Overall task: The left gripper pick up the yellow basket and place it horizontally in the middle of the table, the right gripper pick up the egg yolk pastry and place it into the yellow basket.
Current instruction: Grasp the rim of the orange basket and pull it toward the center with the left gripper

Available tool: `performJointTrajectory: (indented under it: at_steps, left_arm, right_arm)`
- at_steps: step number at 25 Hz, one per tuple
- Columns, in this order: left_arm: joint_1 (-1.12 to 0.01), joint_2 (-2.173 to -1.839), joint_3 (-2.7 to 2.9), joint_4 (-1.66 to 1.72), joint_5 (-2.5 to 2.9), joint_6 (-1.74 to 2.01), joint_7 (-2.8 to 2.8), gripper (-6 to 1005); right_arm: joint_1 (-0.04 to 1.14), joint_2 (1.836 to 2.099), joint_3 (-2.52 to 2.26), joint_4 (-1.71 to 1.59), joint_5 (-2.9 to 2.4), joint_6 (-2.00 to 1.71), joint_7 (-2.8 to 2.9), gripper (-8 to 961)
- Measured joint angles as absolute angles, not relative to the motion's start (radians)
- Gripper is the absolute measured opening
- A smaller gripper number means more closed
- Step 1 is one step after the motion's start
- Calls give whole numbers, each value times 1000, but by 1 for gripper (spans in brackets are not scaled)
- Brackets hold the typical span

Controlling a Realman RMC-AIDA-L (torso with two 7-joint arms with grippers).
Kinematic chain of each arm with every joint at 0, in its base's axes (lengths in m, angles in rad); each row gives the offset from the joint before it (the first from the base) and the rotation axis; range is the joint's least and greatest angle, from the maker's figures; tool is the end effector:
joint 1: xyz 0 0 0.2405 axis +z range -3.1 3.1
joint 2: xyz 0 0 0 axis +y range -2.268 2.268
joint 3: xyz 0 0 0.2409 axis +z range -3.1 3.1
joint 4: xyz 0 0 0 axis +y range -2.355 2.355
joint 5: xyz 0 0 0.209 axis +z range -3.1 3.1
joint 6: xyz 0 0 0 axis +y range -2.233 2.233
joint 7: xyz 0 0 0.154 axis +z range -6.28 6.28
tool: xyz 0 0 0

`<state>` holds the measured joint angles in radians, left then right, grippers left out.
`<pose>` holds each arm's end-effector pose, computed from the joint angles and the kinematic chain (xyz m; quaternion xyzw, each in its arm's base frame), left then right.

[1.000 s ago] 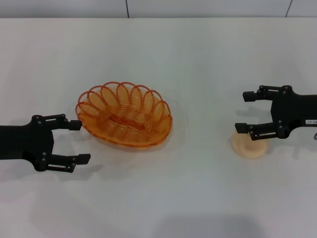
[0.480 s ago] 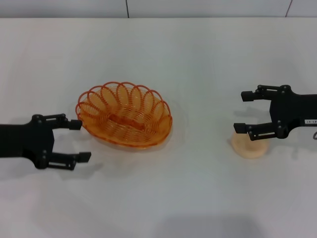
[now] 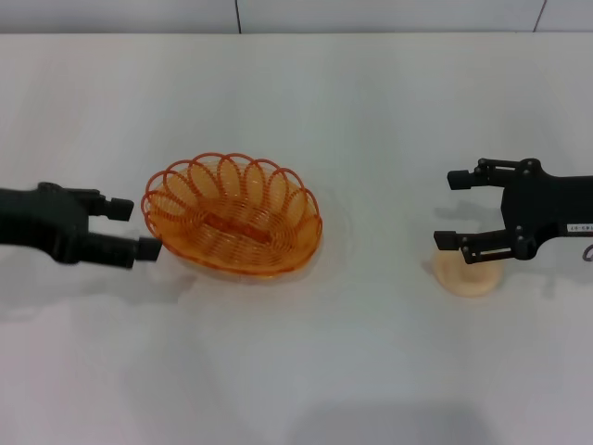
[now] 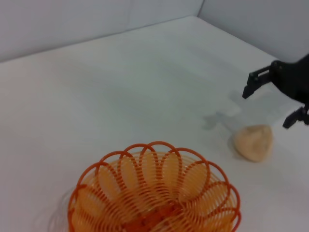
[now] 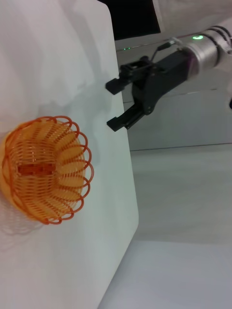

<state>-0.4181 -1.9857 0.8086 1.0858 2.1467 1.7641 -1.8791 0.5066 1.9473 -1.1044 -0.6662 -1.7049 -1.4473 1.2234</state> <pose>-0.2583 0.3058 0.0725 -0.9402 -0.3133 -0.0924 0.0968 0.2393 0.3382 0.0078 -0.9698 0.0814 0.1881 0.1319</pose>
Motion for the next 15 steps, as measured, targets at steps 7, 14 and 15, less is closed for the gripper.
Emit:
performJointTrajectory:
  at_steps: [7,14,15]
  left_arm:
    - [-491,-1922,798,1111,2194,1752,-2266,880]
    - [-582,-1902,767,1098,2399,1696,-2434,880]
    - [-591,-1904,767,1090,2425,1683,-2441,879]
  right_arm:
    - [491,1961,-1109,-699,-1707,-1449,1222,858]
    - [485,1976,-1113,-713,-1707,-1454,1205,858]
    - [485,1977,-1114,-713,-1707,-1456,1203,858]
